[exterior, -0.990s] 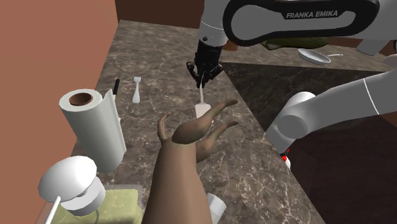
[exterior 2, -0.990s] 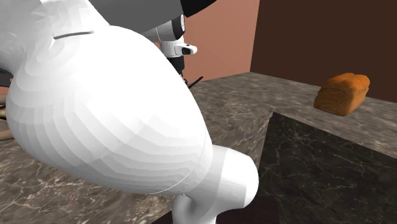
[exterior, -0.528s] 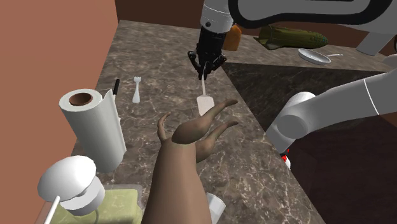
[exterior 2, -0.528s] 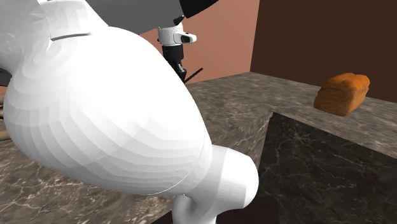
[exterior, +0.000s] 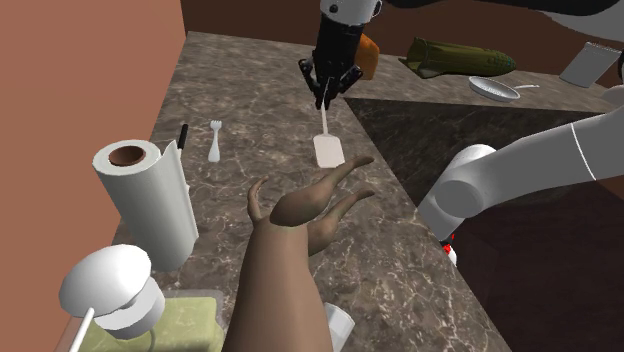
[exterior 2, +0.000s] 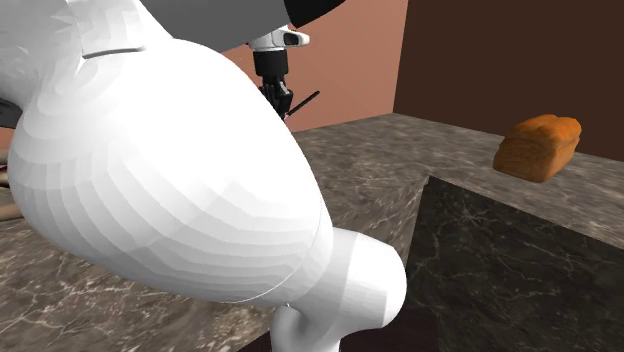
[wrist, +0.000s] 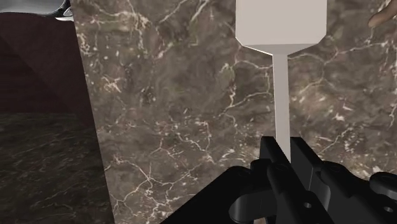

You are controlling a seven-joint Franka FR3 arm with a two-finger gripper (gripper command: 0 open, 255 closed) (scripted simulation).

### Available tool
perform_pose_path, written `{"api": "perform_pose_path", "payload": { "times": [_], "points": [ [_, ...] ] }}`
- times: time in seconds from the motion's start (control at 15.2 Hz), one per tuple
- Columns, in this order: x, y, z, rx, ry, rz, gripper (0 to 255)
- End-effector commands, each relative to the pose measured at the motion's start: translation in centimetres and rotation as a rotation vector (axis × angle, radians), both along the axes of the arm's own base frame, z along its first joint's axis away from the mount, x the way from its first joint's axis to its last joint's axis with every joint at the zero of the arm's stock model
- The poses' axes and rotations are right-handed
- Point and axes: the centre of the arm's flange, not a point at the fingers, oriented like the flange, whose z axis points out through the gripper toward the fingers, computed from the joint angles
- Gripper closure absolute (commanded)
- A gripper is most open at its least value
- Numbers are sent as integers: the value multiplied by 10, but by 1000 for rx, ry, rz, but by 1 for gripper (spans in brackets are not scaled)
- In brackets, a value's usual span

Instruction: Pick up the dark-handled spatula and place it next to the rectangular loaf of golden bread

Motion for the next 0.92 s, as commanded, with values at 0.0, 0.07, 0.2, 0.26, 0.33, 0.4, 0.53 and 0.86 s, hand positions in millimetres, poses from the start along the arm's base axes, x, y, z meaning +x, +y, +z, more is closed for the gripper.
{"api": "perform_pose_path", "payload": {
  "times": [0.0, 0.07, 0.2, 0.26, 0.33, 0.4, 0.53, 0.86],
  "points": [
    [1, 1, 11, 0, 0, 0, 255],
    [1, 1, 17, 0, 0, 0, 255],
    [1, 1, 27, 0, 0, 0, 255],
    [1, 1, 33, 0, 0, 0, 255],
    [1, 1, 38, 0, 0, 0, 255],
    [1, 1, 43, 0, 0, 0, 255],
    [1, 1, 54, 0, 0, 0, 255],
    [7, -11, 74, 0, 0, 0, 255]
  ]
}}
